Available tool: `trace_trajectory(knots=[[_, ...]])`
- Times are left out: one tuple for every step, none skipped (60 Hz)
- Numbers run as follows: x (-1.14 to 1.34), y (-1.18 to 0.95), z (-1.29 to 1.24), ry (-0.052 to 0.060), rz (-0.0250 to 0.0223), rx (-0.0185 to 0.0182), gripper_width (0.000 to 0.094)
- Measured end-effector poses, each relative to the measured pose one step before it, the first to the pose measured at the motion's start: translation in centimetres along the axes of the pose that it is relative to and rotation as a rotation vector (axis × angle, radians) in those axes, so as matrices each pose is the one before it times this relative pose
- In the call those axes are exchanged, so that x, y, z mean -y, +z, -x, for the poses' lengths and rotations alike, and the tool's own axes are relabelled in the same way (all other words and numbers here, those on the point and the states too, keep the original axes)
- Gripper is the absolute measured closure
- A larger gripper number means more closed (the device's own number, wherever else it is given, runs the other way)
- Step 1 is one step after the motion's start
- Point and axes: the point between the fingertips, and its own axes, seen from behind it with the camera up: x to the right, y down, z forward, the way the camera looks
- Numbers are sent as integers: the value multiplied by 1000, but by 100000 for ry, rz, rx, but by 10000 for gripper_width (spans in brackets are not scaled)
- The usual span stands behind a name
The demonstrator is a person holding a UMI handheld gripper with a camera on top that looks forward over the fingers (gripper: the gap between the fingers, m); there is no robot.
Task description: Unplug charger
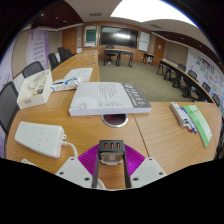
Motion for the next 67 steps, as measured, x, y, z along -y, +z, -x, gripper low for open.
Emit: trace_trajectory(knots=[[-28,52,21,140,109,632,552],[80,-1,16,153,-256,600,535],[124,-62,31,165,-440,654,511],[179,-122,53,162,-497,691,483],[180,-177,89,29,-431,737,446],[83,-306,255,-91,47,560,390],[122,-198,84,-367,-394,572,319],[153,-229,80,-381,-500,431,247],[181,-273,88,-358,-571,417,176],[198,-326,81,-325,-570,345,117],[216,-345,52,-225,-725,160,75],[224,-366,60,-296,-746,228,68],[227,-414,34,-281,-729,65,86],[189,-451,28,-264,-580,31,97],[114,-331,-9,-264,-703,101,98],[225,-532,31,-267,-734,-69,90],[268,-596,13,-205,-912,-169,82],[347,-751,108,-168,-822,-171,76],[141,-501,0,-165,-973,77,76],[222,-673,37,-187,-824,-143,76],[210,-730,37,-204,-855,-144,77],[207,-757,31,-200,-838,-186,78],[156,-792,47,-128,-783,-167,80],[296,-883,238,-101,-410,-87,80],[139,-809,93,-18,-796,-9,81],[144,-837,93,-27,-813,2,81],[117,-897,57,-30,-794,-60,81],[90,-887,58,-36,-762,-111,80],[100,-955,64,-57,-731,-154,83],[60,-974,57,-75,-695,-178,84],[55,-1012,63,-154,-599,-99,82],[33,-1014,59,-215,-615,-75,84],[-61,-1561,201,-304,-507,-146,84],[-63,-335,33,-469,-571,-237,84],[-5,-1086,50,-339,-559,-266,82],[-59,-1053,32,-354,-550,-346,81],[-90,-1039,52,-373,-518,-324,83],[-108,-1032,80,-315,-510,-246,83],[-178,-1026,81,-265,-454,-207,84],[-199,-1018,31,-270,-394,-272,83],[-171,-974,50,-209,-329,-261,85],[-143,-951,29,-211,-258,-254,86],[-1308,-1400,-862,-213,-467,102,85],[904,112,749,-170,377,-507,84],[-65,-650,91,-179,173,-385,86],[-116,-673,72,-137,242,-439,84],[-152,-650,40,-89,273,-325,86],[-204,-636,46,-60,241,-75,85],[-199,-636,95,34,115,57,85],[-993,-1227,-492,139,-392,318,84],[187,-549,279,295,38,-86,84],[-107,-533,67,247,-173,33,83],[-72,-478,49,114,-188,102,82],[-71,-431,29,36,-152,120,83],[-252,-367,-180,55,-247,123,85],[-60,-382,-11,167,-66,-60,84],[-42,-320,-41,185,-69,-49,83],[-26,-236,-27,207,-95,-26,84],[-37,-257,-41,280,-84,-85,86],[-35,-239,-71,245,-46,-243,85],[-44,-227,-94,238,-16,-313,84],[-5,-225,-106,165,-55,-354,84],[3,-175,-113,17,-169,-385,82],[65,-155,-100,-45,-352,-386,83],[-31,-133,-108,-100,-424,-204,82],[129,-194,-39,-128,-318,-66,83],[59,-3,85,-95,-320,74,84]])
